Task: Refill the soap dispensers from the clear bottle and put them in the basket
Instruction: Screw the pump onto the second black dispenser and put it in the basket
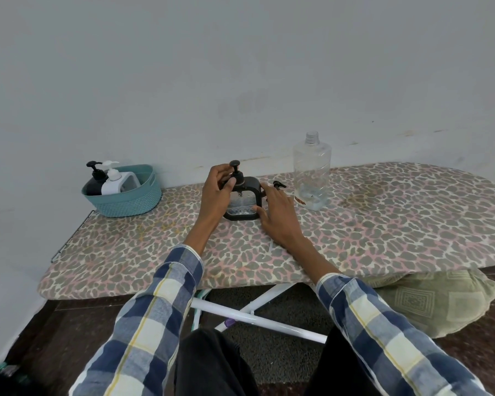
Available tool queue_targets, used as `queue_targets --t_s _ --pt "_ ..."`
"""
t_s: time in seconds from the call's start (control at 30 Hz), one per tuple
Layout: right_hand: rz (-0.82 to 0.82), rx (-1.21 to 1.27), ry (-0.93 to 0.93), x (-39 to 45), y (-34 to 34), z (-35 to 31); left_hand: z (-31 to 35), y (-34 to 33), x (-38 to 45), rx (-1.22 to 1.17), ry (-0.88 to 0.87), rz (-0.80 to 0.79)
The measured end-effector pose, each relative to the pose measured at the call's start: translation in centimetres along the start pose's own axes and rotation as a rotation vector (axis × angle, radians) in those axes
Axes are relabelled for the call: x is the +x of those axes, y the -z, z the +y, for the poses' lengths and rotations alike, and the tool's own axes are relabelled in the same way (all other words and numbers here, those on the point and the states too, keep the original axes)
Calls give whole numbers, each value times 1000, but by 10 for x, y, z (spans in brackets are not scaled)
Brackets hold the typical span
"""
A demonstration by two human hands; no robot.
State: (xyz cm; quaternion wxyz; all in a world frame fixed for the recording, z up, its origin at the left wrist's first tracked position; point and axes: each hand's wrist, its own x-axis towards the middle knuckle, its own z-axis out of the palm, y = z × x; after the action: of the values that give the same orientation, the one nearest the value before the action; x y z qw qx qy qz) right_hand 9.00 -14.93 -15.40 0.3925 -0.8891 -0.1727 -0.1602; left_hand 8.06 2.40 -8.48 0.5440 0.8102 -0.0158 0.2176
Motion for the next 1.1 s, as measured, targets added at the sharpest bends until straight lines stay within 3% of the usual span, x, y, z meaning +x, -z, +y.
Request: queue_targets --t_s 0.37,0.63,0.97,1.1 --pt "17 -10 24 -1 2 0 7 -11 -5 -2 -2 50" --pt "24 5 36 -1 0 0 4 -2 -2 90 -27 -56" --pt "28 9 44 -1 2 -1 18 -1 3 188 64 47" --pt "124 196 -11 -1 6 -3 27 15 1 66 106 10"
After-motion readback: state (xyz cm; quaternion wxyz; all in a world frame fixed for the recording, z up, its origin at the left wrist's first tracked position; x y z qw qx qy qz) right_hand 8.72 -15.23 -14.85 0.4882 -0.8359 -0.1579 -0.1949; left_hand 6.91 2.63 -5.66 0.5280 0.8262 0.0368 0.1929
